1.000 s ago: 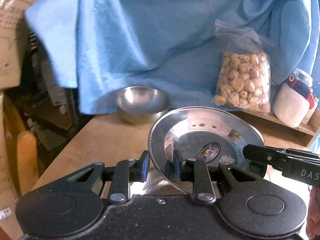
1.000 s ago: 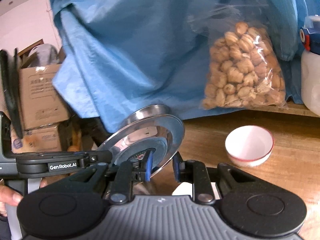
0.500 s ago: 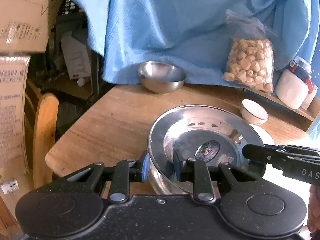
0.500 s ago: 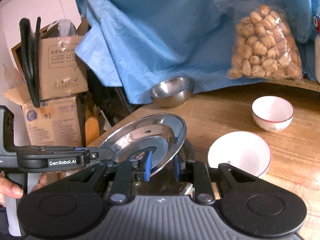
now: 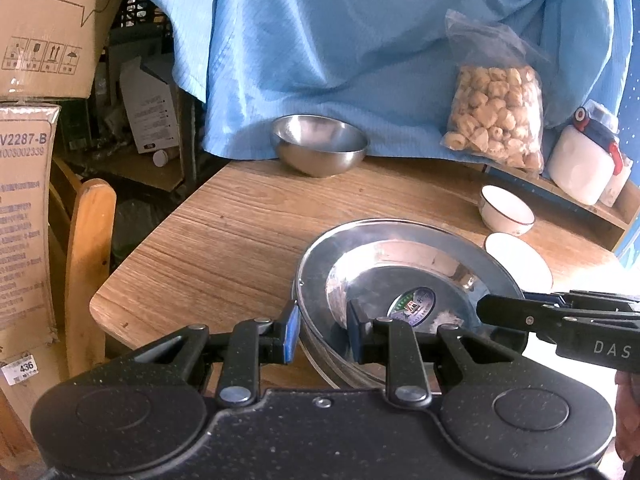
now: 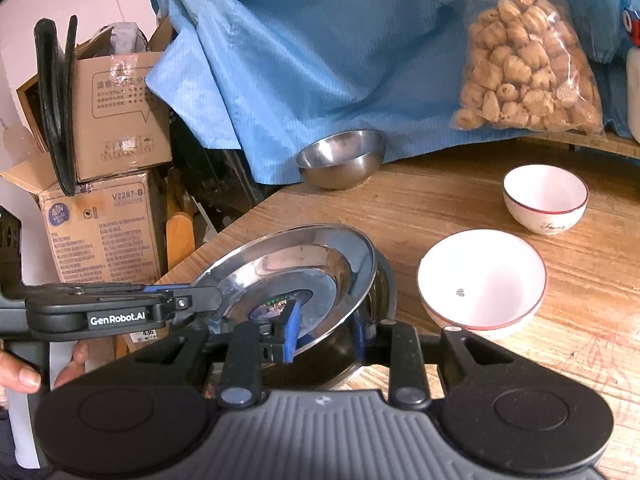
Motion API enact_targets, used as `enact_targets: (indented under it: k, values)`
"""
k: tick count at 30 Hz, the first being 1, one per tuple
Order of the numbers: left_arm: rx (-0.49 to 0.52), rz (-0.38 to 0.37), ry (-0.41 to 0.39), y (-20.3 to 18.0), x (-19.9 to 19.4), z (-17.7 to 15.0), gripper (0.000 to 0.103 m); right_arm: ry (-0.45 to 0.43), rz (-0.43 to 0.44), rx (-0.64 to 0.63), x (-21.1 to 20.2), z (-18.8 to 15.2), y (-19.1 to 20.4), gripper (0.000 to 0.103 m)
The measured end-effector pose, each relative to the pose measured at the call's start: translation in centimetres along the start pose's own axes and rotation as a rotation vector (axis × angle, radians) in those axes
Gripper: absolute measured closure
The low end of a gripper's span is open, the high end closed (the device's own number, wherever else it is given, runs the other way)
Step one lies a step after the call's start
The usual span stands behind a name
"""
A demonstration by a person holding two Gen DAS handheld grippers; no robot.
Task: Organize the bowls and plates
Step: 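Lower the flat plate onto the deep steel plate and open both tools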
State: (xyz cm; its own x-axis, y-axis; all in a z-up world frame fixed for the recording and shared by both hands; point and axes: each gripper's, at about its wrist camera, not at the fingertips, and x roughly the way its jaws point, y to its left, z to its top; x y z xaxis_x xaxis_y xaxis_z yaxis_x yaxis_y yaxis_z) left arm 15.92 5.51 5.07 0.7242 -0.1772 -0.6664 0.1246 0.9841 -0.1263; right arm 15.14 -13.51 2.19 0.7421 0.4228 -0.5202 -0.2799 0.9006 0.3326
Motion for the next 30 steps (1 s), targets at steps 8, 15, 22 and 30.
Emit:
enact_targets:
  k: [8, 15, 22, 30]
  values:
    - [0.019, 0.019, 0.019, -0.2, 0.0, -0.1, 0.076, 0.018, 0.011, -0.015, 0.1, -0.3, 0.1, 0.070]
    - [0.024, 0.031, 0.031, -0.4, 0.2, 0.0, 0.076, 0.034, 0.014, -0.027, 0.5, -0.3, 0.1, 0.061]
    - [-0.010, 0.015, 0.052, 0.2, 0.1, 0.3, 0.073, 0.038, 0.019, -0.072, 0.3, -0.4, 0.9, 0.032]
    - [-0.029, 0.008, 0.027, 0.3, -0.5, 0.6, 0.039, 0.071, 0.009, -0.092, 0.7, -0.7, 1.0, 0.013]
